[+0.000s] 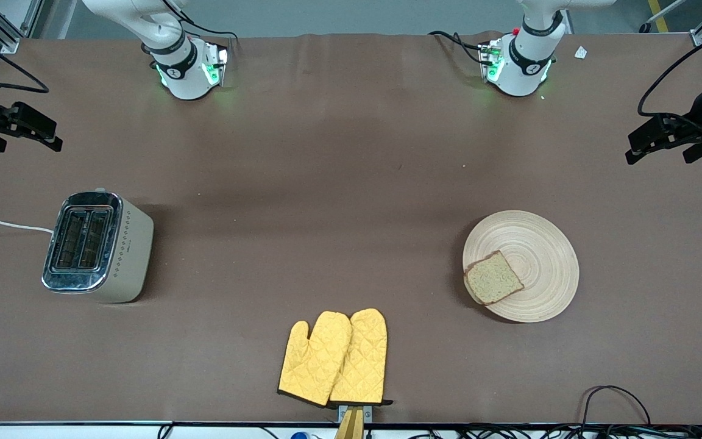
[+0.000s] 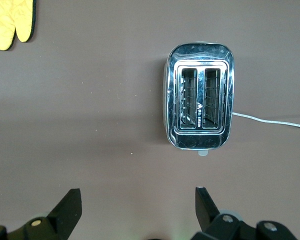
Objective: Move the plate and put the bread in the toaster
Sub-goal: 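Reach the left gripper to the plate rim while the right gripper advances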
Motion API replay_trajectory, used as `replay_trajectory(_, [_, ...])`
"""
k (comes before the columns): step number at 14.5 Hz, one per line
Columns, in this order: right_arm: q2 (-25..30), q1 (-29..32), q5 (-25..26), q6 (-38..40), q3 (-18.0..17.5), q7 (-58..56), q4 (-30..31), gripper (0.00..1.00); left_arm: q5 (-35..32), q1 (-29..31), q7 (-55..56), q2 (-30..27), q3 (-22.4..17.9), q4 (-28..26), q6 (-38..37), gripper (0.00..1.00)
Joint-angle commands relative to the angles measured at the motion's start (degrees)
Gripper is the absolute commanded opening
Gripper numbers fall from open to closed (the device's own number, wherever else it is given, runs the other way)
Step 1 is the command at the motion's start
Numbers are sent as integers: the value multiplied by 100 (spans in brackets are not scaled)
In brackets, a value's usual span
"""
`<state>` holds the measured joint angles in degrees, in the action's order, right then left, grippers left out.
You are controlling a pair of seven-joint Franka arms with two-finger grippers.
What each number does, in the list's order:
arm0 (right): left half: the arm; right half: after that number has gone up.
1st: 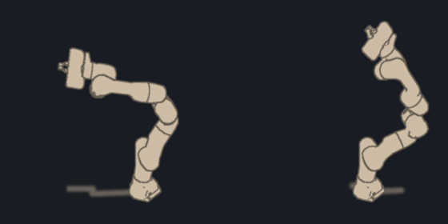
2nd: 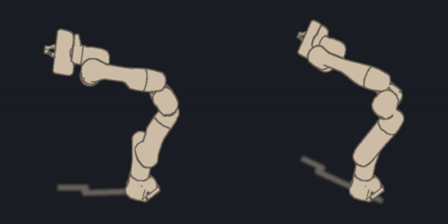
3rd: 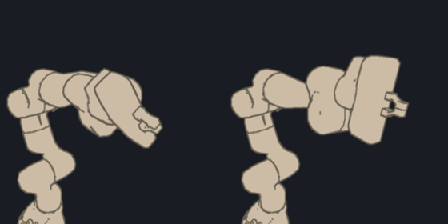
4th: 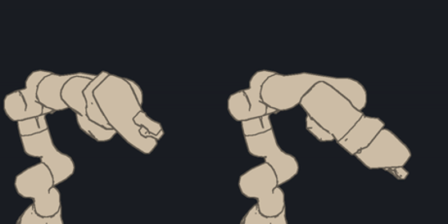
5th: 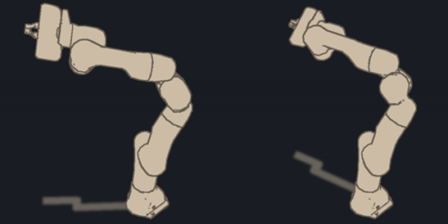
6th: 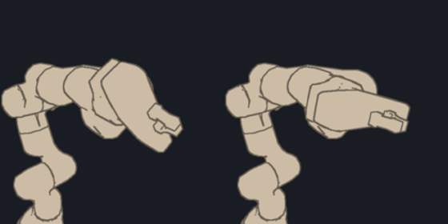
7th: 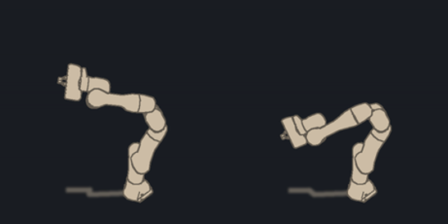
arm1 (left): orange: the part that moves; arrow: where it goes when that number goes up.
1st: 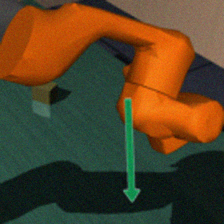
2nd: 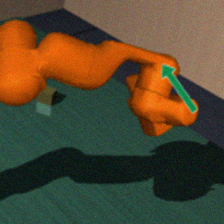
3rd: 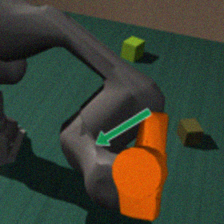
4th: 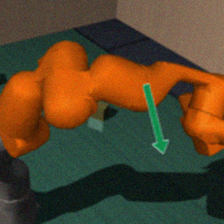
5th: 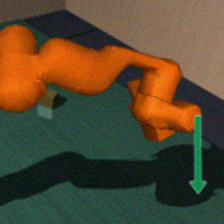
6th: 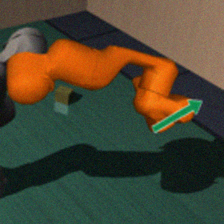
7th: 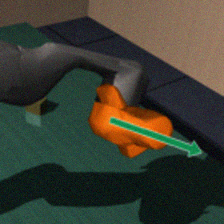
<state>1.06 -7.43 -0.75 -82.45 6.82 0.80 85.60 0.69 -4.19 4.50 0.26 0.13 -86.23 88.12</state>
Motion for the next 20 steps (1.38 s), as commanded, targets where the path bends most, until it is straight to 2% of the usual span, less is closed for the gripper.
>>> replay_trajectory(1, [52,-4,-75,45,-5,-54,0,100,27,40,-116,53,-22,89,-6,100])
replay_trajectory(4, [43,5,-136,45,3,-63,-8,100,168,189,-151,315,-267,255,21,100])
replay_trajectory(5, [43,48,-354,54,12,-72,-8,100,238,260,-160,552,-294,413,38,100])
replay_trajectory(7, [26,119,-601,54,39,-150,0,100,859,645,-221,974,-347,589,126,100])
replay_trajectory(10, [35,84,-602,54,39,-291,9,100,2001,1304,-231,1615,-347,590,433,100])
replay_trajectory(12, [34,23,-637,-7,12,-274,210,100,2565,1534,-344,2055,-347,590,670,100])
replay_trajectory(14, [26,-30,-1013,-104,12,-230,439,100,3092,1780,-808,2538,-347,581,899,100])
replay_trajectory(18, [-35,-574,-1147,-236,-5,437,545,100,4146,2175,-2258,3382,-339,555,1242,100])
replay_trajectory(20, [-255,-803,-1365,-367,3,552,554,100,4342,2246,-2934,3672,-339,546,1242,100])
